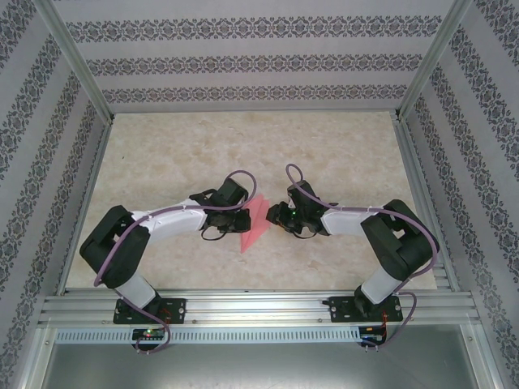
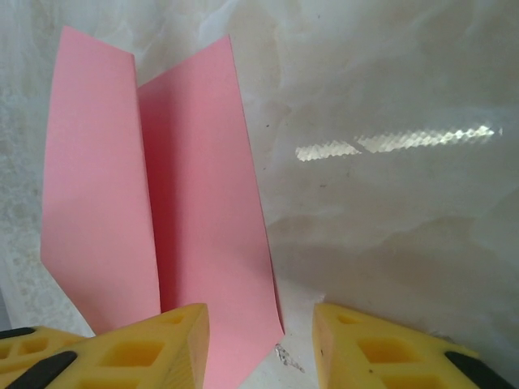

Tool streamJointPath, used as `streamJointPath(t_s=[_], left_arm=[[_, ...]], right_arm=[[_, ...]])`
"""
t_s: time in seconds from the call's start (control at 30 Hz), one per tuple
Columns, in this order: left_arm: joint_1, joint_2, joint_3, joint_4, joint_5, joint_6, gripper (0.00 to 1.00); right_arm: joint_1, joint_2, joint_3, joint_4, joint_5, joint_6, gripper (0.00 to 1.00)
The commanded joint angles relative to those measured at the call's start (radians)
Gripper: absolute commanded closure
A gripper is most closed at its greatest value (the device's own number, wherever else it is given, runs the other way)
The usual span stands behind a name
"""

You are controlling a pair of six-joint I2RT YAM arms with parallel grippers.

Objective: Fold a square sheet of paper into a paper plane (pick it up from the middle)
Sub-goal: Turn over the paper at the center of the table.

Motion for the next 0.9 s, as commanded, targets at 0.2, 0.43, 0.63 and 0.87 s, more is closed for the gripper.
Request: streamJointPath(t_s=[0.2,0.43,0.63,0.87], left_arm=[[-0.01,0.048,-0.003,-0.005,-0.07,0.044,0.9],[-0.01,0.071,-0.024,0.027,-0.051,0.044,0.91],[-0.011,0.062,-0.039,0.067,-0.031,0.039,0.88],[-0.01,0.07,-0.03,0.031,-0.06,0.048,0.86]], right_arm=[[-0.005,0.049,0.034,0.047,-0.024,0.014,0.61],[0.007,0.072,0.042,0.061,-0.037,0.02,0.62],[0.007,0.062,0.045,0.048,-0.031,0.011,0.65],[0.019,0.024,0.06,-0.024,0.015,-0.009,0.65]])
